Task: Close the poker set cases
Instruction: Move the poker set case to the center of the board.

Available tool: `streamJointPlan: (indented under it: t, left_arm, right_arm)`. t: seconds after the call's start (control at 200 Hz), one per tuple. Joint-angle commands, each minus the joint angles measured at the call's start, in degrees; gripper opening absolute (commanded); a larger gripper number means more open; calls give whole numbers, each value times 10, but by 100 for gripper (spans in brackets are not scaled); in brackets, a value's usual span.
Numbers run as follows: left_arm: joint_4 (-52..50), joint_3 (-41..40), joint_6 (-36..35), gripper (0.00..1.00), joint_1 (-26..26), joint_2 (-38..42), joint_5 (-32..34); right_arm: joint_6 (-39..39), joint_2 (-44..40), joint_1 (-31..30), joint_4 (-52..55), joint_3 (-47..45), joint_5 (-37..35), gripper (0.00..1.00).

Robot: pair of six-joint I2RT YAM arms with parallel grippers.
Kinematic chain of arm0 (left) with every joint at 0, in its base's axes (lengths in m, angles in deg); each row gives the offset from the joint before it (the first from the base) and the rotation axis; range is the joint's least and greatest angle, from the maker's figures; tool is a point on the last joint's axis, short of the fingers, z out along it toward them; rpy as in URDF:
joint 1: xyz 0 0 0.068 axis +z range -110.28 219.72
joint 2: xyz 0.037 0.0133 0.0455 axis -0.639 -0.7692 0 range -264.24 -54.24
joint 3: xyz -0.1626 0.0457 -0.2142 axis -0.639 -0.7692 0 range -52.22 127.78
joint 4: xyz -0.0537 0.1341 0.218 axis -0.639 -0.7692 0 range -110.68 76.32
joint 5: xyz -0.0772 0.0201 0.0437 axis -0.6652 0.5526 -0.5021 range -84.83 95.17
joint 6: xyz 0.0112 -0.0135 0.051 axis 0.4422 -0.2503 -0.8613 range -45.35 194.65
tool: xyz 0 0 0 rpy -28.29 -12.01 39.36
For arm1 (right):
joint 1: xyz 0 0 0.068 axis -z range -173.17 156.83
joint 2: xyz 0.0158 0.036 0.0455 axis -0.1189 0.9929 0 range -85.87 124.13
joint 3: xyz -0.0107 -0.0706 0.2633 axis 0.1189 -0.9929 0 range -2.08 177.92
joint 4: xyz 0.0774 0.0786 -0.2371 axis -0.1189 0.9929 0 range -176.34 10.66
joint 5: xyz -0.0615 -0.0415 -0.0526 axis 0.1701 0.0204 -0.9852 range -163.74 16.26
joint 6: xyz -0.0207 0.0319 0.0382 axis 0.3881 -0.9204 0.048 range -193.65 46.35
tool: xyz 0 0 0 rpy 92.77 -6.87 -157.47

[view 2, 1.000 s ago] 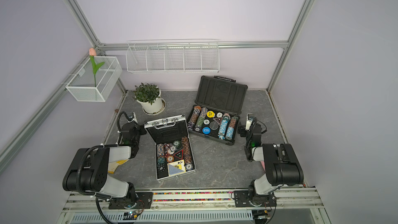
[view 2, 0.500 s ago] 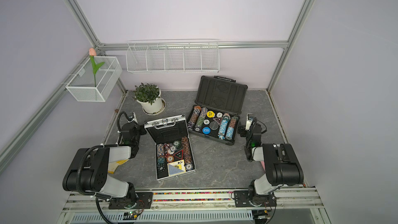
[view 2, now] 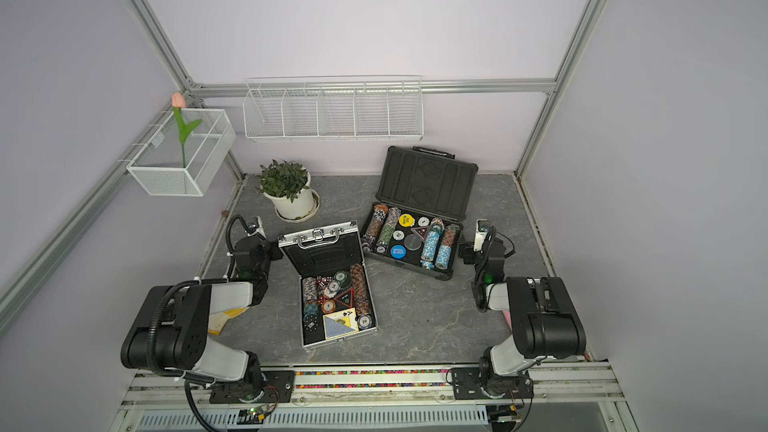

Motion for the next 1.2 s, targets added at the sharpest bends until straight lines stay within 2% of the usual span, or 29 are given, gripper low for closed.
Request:
streamJointPlan:
  t: [0.0,0.14,0.235,0.35,0.455,0.615,0.69,0.965,1.195]
  left_arm:
    - [9,11,5,99,4,6,27]
    - [-129,58,20,100,5,55,54]
    - [-247,106,36,100,5,79,87]
    - [-378,155,90,100,5,108,120]
    - [-499,193,134,100,3,137,117]
    - [-664,219,224,100,-6,191,136]
    - [-706,209,248,99,-18,232,143]
    - [-751,116,330,100,-21,390,38]
    - [-784,81,348,100,-25,450,14]
  right_arm:
    - [2,0,2,-10,2,6,89]
    - [17,-48,-8,0,-13,7,88]
    - [41,-103,-27,48,-13,9,89]
    - [70,-163,-61,136,9,14,93]
    - [50,-200,-77,236,51,61,99]
    - [-11,-214,-96,320,106,116,100]
    - [-24,-212,-108,334,120,135,100]
    - [-33,-172,-216,357,169,155,95]
    - [-25,-115,-300,325,198,149,88]
